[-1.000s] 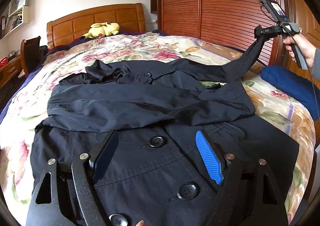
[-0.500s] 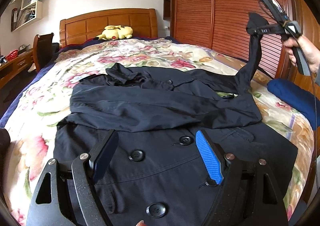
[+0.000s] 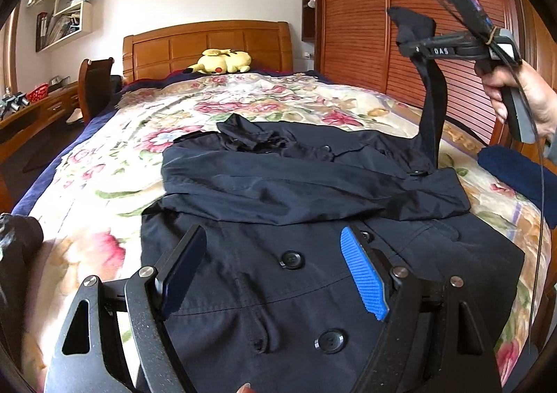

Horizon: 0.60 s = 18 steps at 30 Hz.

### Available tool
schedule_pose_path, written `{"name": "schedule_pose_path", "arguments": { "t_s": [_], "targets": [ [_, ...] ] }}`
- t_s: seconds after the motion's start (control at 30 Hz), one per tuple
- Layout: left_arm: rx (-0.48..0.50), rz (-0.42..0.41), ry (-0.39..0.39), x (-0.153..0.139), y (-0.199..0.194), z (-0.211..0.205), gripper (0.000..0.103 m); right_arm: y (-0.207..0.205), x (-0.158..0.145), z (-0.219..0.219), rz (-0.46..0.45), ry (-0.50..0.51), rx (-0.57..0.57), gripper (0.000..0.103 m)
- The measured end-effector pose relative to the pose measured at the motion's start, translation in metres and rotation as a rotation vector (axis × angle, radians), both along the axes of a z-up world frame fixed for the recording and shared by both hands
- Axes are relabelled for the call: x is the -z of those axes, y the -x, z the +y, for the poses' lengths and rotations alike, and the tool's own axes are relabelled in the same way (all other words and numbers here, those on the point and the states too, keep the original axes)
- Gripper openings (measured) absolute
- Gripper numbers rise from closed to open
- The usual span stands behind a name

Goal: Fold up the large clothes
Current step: 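Lift the held sleeve up off the quilt with the right gripper, then carry the sleeve across the coat front with the right gripper and open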

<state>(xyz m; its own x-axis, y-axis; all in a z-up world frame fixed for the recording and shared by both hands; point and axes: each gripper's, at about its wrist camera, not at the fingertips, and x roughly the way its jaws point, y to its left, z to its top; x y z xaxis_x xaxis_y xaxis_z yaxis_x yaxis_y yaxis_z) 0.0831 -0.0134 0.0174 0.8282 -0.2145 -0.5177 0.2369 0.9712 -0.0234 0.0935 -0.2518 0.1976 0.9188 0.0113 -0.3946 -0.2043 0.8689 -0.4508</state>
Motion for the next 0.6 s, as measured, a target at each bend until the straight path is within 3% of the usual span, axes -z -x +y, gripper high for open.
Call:
{"name": "schedule_pose_path", "arguments": {
  "t_s": [0.27,0.6],
  "targets": [
    [-0.043,-0.005,-0.021,0.001,0.014,0.031,0.080,0.041,-0.008,0.061,-0.026,-0.029,-0.193,0.006],
    [-0.108,-0.034,-0.012,-0.008,0.037,0.081,0.080,0.058,0.026,0.107,0.109,-0.075,-0.365,0.006]
  ]
}}
